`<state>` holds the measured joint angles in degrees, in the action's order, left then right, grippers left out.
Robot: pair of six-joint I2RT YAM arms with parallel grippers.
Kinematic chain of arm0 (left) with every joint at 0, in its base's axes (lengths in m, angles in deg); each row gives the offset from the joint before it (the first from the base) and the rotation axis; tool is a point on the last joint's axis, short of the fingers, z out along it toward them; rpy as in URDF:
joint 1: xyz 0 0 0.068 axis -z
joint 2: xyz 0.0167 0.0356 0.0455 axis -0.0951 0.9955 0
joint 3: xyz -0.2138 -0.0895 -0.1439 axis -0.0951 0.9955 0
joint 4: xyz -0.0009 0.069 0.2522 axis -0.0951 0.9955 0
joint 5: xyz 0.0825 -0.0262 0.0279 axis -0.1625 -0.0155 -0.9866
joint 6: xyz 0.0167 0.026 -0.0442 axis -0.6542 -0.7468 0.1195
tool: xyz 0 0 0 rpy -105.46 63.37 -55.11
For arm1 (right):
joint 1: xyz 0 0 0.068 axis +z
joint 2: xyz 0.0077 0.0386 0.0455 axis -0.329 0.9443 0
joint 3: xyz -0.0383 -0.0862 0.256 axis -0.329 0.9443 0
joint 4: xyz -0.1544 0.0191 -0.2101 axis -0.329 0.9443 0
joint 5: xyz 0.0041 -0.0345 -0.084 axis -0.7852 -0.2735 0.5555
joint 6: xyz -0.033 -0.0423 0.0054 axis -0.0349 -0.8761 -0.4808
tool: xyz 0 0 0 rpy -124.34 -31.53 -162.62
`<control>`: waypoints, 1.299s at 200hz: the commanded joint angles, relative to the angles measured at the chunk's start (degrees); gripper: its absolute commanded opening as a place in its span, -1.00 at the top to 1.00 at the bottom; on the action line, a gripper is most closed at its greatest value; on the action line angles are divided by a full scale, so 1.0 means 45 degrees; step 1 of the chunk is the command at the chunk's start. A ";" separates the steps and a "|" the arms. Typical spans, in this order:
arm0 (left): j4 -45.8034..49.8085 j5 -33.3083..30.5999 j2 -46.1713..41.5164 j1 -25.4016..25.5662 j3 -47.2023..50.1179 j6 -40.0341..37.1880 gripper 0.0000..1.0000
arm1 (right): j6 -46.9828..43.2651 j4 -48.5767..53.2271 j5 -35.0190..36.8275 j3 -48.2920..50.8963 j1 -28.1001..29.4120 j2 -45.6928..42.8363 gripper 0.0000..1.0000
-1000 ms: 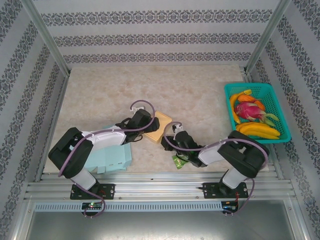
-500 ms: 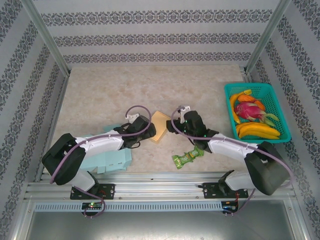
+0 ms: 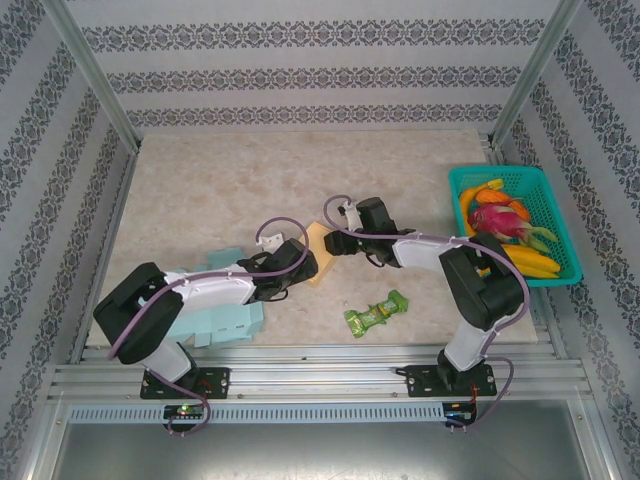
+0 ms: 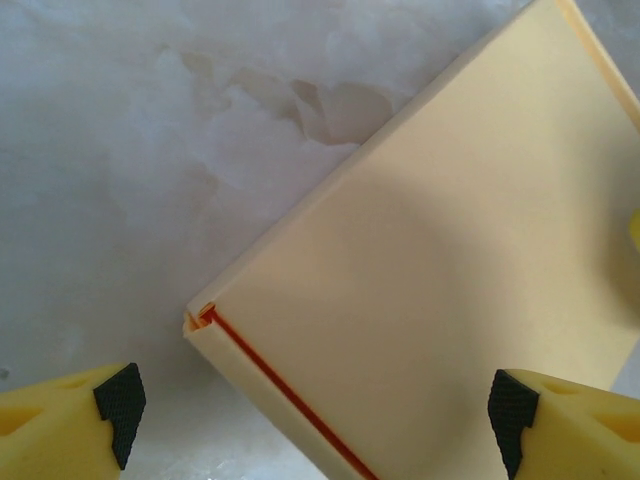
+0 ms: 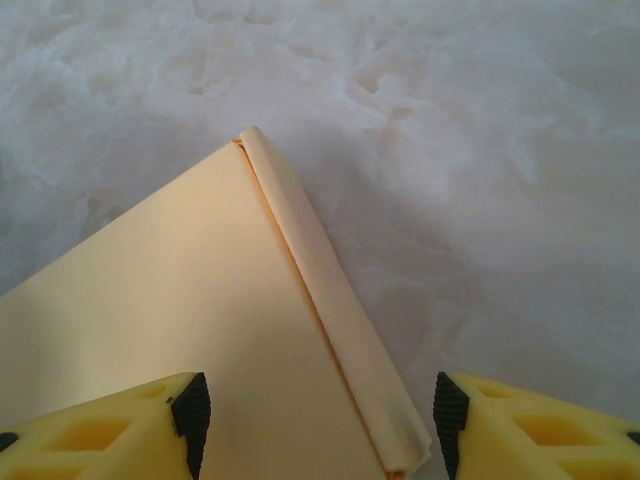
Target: Fold the paper box
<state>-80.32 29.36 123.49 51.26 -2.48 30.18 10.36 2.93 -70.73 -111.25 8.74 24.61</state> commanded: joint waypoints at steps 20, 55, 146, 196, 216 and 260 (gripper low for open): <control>-0.0824 -0.0292 0.0671 0.0095 -0.0402 -0.0054 -0.76 | -0.0411 -0.0217 -0.0938 -0.0362 -0.0092 0.0654 -0.16; -0.1625 -0.0704 0.1463 0.0059 -0.1229 -0.1118 -0.67 | 0.0428 -0.0557 -0.1752 -0.0282 -0.0288 0.0870 0.20; -0.1937 0.0482 0.4652 -0.0582 -0.6781 -0.4387 -0.63 | 0.1685 -0.2063 0.1359 0.1279 -0.1025 -0.1995 0.21; -0.1687 0.1472 0.7316 -0.0861 -1.0262 -0.5474 -0.62 | 0.1399 -0.2652 0.2069 0.0901 -0.1608 -0.1742 0.20; -0.1571 0.1573 0.8177 -0.0939 -1.1546 -0.5882 -0.62 | 0.1375 -0.3062 0.2140 0.0509 -0.1937 -0.1084 0.20; -0.0666 0.1581 1.0186 -0.0959 -1.4452 -0.6713 -0.61 | 0.1522 -0.4431 0.1828 0.0057 -0.2732 0.0362 0.20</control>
<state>-82.64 29.18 166.13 44.46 -60.29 3.50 16.88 -8.93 -55.54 -108.09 -3.74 23.27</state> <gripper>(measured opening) 0.807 0.399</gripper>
